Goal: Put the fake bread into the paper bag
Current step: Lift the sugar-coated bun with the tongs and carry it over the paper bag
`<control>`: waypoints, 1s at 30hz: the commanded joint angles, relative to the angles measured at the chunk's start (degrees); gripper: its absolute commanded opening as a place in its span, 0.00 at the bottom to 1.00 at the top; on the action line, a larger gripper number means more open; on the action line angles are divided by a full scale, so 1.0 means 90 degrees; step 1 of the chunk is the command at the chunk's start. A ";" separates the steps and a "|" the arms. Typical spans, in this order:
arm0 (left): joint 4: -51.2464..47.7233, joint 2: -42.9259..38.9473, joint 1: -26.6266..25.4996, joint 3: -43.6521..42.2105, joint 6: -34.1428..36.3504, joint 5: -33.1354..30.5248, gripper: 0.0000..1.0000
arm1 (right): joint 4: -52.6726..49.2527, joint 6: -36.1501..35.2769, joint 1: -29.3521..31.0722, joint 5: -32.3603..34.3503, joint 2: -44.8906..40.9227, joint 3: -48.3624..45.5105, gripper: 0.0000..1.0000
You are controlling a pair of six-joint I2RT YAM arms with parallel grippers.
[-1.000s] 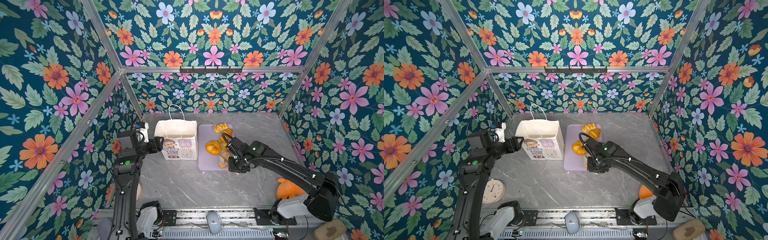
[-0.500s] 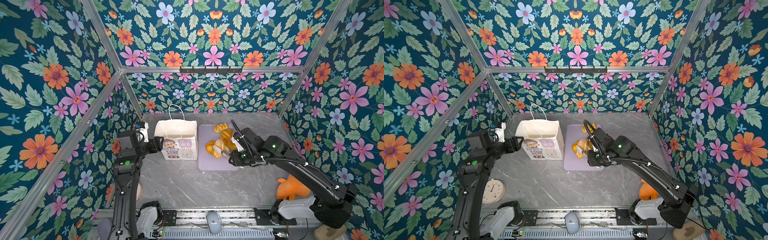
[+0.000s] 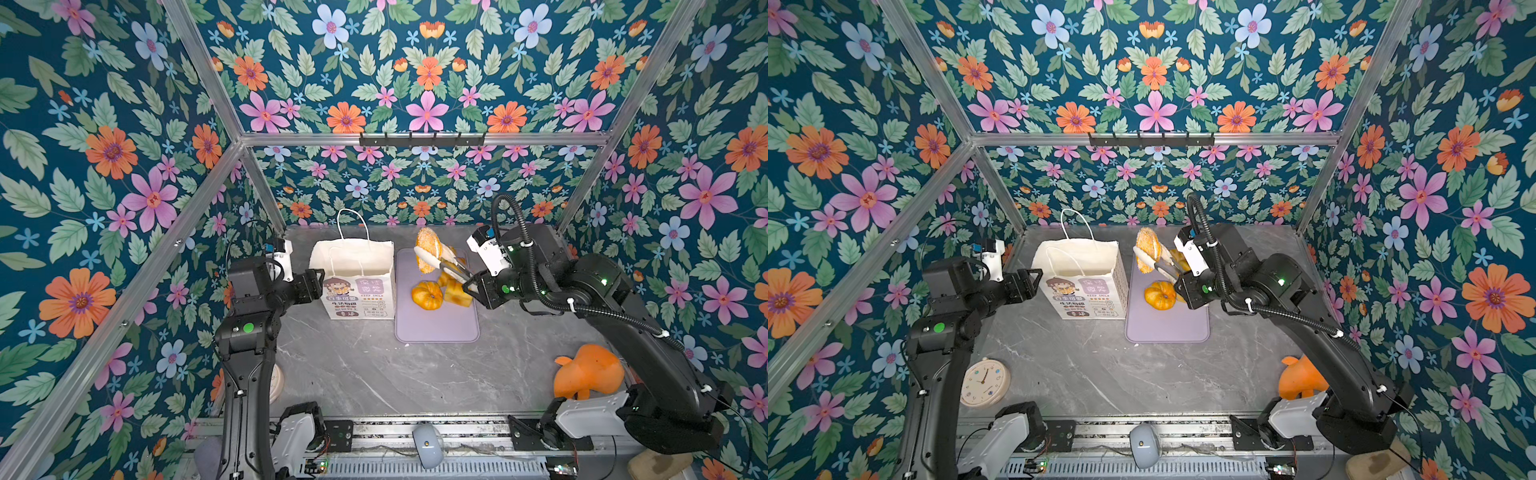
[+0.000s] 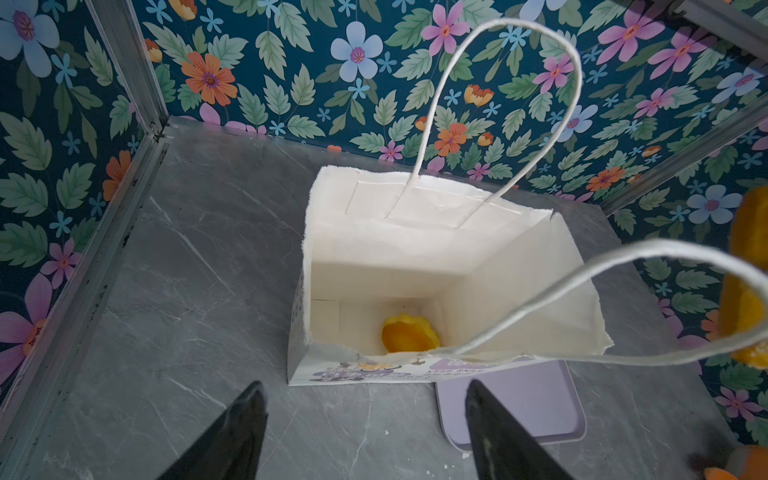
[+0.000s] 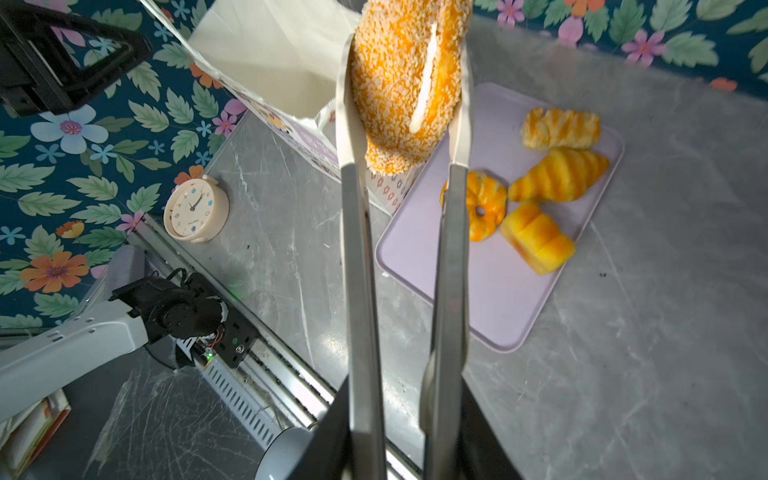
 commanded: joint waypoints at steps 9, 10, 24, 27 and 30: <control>-0.0287 -0.0063 -0.0004 0.0250 0.0015 -0.0028 0.76 | 0.0137 -0.1835 -0.0416 -0.0860 0.0804 0.1502 0.30; -0.0302 -0.0073 -0.0005 0.0269 0.0009 -0.0035 0.76 | 0.0077 -0.1950 -0.0430 -0.0884 0.0920 0.1659 0.30; -0.0310 -0.0142 -0.0007 0.0235 -0.0147 0.0067 0.75 | -0.1006 -0.2423 -0.0874 -0.2019 0.2957 0.4215 0.32; -0.0327 -0.0142 -0.0007 0.0264 -0.0150 0.0027 0.76 | -0.1267 -0.2580 -0.0878 -0.2075 0.3377 0.4773 0.32; -0.0312 -0.0133 -0.0007 0.0267 -0.0147 0.0028 0.76 | -0.1240 -0.2599 -0.0875 -0.2124 0.3565 0.4857 0.31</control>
